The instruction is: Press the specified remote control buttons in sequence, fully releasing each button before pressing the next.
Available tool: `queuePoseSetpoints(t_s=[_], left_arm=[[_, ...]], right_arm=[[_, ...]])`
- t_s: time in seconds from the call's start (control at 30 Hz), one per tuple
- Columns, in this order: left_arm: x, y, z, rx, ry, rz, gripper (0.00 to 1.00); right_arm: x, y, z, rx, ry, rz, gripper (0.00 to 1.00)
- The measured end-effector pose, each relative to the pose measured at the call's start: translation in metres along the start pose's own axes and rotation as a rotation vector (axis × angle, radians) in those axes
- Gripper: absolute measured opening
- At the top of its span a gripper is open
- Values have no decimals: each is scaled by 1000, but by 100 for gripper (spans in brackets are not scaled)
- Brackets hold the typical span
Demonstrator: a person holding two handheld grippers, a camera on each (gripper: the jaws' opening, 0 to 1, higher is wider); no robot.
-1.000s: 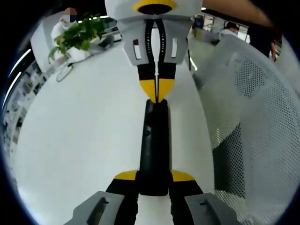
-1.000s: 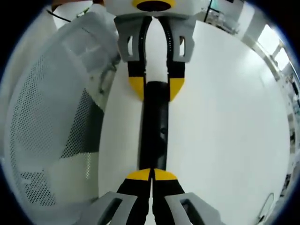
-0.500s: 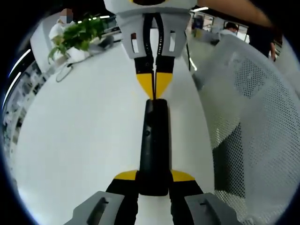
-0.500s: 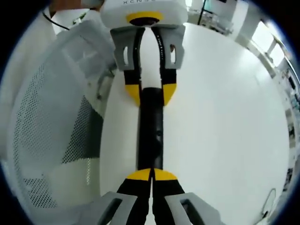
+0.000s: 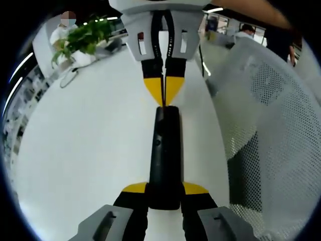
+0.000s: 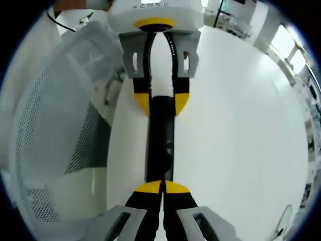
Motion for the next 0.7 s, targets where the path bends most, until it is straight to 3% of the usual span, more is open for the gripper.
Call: queuePoseSetpoints(t_s=[0.7], left_arm=[[-1, 0, -1, 3, 0, 3, 23]], right_arm=[[4, -12, 1, 20, 21, -28, 0]])
Point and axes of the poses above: the point that each gripper's makers call its tool centre point, and the gripper's own axes: y roughly backward along the fingers, z roughly to its right, x roughly out of its top, the point moved 10 cm from there along y, roughly backward along the fingers, and after that the axes turned 1 degree about x, right-handed, at the moved point
